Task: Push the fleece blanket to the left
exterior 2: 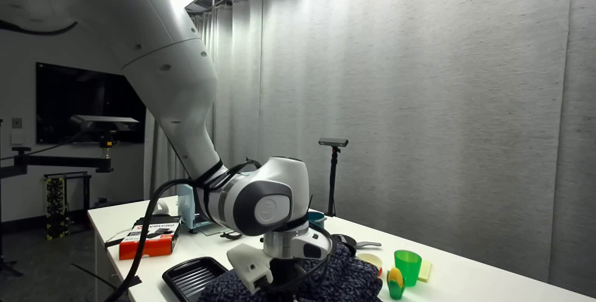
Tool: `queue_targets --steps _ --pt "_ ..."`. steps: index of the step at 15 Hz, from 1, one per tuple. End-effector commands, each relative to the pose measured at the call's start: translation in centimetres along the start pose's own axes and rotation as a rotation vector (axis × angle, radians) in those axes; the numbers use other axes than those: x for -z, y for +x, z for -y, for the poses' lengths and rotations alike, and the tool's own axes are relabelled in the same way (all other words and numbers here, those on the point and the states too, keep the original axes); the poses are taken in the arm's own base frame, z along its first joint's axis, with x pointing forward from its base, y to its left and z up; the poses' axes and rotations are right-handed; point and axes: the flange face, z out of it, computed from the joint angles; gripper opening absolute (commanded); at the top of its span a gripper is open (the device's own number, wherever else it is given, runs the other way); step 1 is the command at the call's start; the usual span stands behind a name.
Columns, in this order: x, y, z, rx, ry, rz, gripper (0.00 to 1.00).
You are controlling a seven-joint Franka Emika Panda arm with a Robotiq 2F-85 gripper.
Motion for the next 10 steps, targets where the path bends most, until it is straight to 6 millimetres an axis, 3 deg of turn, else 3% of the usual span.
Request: queue_targets --steps 1,3,10 --pt "-4.7 1.6 -0.6 -0.079 -0.037 -0.002 0.00" --pt "-5.9 2.6 0.0 -0.098 -0.023 -0.022 0.00" --pt "-5.5 5.6 5.6 -0.075 0.061 -0.063 0.00"
